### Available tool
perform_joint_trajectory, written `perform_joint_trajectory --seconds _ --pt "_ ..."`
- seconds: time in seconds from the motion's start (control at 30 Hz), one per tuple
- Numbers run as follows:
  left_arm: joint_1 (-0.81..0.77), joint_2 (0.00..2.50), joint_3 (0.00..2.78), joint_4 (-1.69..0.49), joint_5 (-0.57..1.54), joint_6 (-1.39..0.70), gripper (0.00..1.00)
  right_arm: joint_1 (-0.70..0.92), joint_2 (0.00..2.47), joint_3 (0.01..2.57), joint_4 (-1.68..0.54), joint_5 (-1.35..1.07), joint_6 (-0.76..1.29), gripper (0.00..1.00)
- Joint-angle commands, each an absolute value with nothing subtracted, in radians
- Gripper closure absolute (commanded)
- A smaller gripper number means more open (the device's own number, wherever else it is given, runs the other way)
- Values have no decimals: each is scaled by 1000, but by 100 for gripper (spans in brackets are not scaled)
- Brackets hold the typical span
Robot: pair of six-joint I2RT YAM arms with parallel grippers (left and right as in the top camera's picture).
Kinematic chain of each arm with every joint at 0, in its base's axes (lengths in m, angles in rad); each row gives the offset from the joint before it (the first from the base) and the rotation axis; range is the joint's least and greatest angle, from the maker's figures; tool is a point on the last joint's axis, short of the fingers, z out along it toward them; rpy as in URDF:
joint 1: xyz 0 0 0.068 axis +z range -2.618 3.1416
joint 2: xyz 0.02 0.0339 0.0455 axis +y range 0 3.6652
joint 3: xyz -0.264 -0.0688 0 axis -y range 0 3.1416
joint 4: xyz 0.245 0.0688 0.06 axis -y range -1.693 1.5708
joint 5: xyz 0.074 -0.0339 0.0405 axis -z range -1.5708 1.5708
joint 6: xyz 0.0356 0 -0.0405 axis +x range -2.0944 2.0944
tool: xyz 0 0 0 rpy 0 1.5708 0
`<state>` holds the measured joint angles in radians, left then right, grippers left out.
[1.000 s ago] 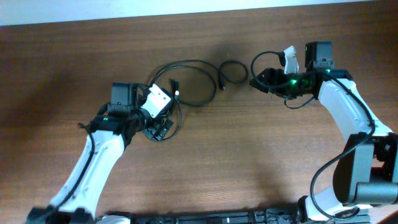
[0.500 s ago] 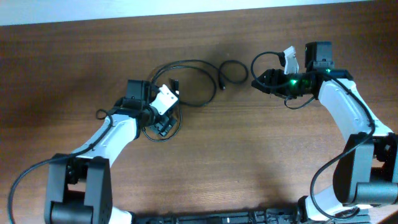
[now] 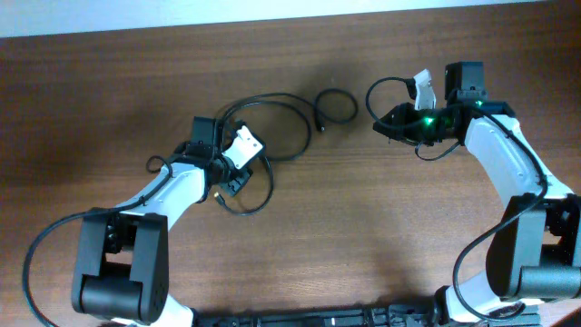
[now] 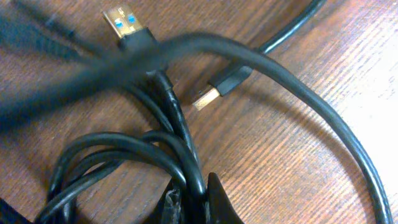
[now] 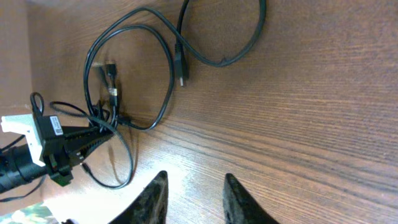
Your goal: Untangle cables
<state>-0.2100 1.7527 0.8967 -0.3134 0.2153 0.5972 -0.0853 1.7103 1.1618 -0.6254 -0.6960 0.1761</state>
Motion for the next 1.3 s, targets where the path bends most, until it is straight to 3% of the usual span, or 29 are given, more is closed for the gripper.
perform_joint_trajectory --seconds 0.0,0.1,0.23,0.4,0.5,0.7,0.93,1.0,1.07,1.1,1.17,1.27 --pt "-210 1704 947 -387 213 517 100 -84 1710 1161 -640 -691 161 76" --pt "-210 1513 1035 -553 223 509 100 -76 1671 1162 -703 -691 96 77" --pt "-210 1264 1079 -565 360 500 100 10 1521 1162 -733 -669 -20 77" --pt "-210 1052 1079 -447 387 111 100 200 1282 1162 -672 -533 -52 74" --pt "-210 1017 1079 -419 408 -111 100 257 1214 1162 -613 -550 -41 68" --pt "-210 1017 1079 -267 614 -647 100 314 1204 1162 -560 -700 18 68" --pt "-210 1026 1079 -304 534 -688 100 327 1203 1161 -497 -820 -23 67" --pt "-210 1032 1079 -304 535 -688 100 327 1203 1162 -489 -892 -60 55" --pt "-210 1035 1079 -304 537 -688 100 327 1203 1161 -489 -917 -82 26" --pt "-210 1035 1079 -303 541 -688 100 327 1203 1162 -489 -916 -84 16" --pt "-210 1035 1079 -294 579 -688 100 327 1204 1161 -488 -916 -126 5" --pt "-210 1035 1079 -287 592 -689 100 333 1204 1161 -472 -917 -127 0"
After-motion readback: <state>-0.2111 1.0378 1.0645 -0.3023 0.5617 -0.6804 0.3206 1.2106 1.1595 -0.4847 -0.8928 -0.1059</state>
